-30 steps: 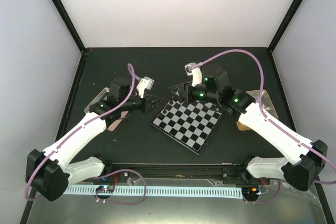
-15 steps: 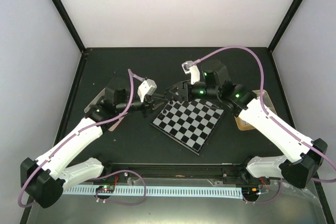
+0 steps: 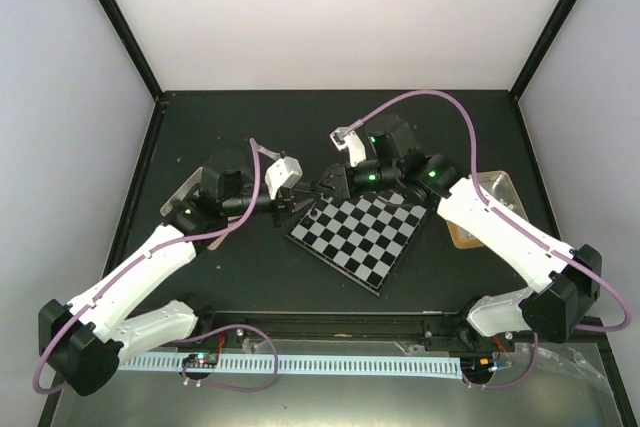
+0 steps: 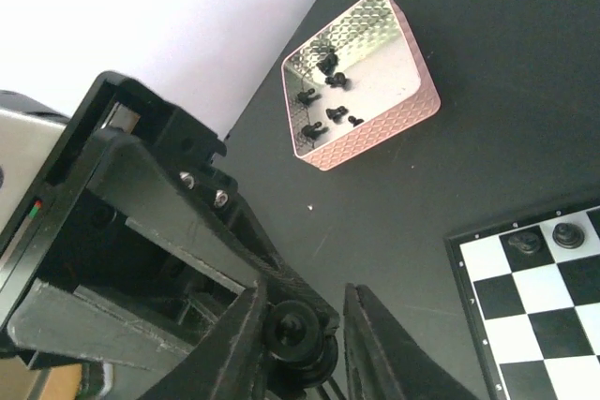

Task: Set up the chess pieces on the board
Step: Place the chess piece on the chessboard.

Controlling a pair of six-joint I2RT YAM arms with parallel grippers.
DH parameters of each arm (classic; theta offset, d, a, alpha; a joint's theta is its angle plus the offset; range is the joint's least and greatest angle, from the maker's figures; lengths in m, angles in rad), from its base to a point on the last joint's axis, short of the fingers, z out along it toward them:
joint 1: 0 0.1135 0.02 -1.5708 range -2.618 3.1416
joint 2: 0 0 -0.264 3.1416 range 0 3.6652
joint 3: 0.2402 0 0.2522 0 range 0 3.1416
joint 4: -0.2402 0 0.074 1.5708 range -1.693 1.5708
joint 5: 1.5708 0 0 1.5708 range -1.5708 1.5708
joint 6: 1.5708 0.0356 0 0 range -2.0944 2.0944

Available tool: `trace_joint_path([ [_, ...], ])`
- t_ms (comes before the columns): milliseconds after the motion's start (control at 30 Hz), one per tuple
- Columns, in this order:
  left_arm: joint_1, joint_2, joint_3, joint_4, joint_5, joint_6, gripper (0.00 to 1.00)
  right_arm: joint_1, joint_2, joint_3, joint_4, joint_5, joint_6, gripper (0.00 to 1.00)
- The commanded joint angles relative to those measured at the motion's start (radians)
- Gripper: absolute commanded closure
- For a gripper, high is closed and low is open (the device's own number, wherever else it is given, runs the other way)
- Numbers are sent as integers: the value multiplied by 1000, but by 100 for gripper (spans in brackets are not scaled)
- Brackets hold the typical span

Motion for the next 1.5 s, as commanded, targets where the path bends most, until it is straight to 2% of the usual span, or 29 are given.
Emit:
trace_joint_path([
  [0, -8, -9, 32, 25, 29, 41, 83, -2, 2, 25, 6, -46, -9, 82],
  [133, -8, -15, 33, 30, 14, 32, 77, -2, -13, 7, 28, -29, -6, 93],
  [200, -8, -18, 34, 26, -39, -1, 64, -2, -35, -15, 60, 4, -2, 95],
  [233, -7, -22, 33, 20, -72, -18, 51, -2, -49, -30, 83, 37, -3, 95],
  [267, -8, -27, 33, 14, -108, -36, 44, -2, -67, -47, 103, 74, -4, 95],
  [333, -8, -42, 29, -3, -186, -83, 35, -2, -102, -89, 144, 170, -23, 95],
  [400, -8, -58, 11, -13, -278, -142, 31, -1, -126, -144, 180, 280, -54, 95],
  [500, -6, -90, -42, -2, -414, -242, 29, 0, -127, -240, 241, 409, -111, 95],
  [700, -3, -168, -132, 19, -624, -418, 26, 42, -52, -377, 402, 564, -207, 95],
  [967, 4, -177, -117, 24, -637, -457, 25, 135, 107, -491, 597, 665, -228, 94],
  [1200, 7, -165, -95, 12, -635, -455, 24, 174, 232, -501, 660, 688, -215, 93],
  [1467, 11, -164, -98, 3, -645, -452, 24, 176, 276, -507, 642, 667, -209, 80],
])
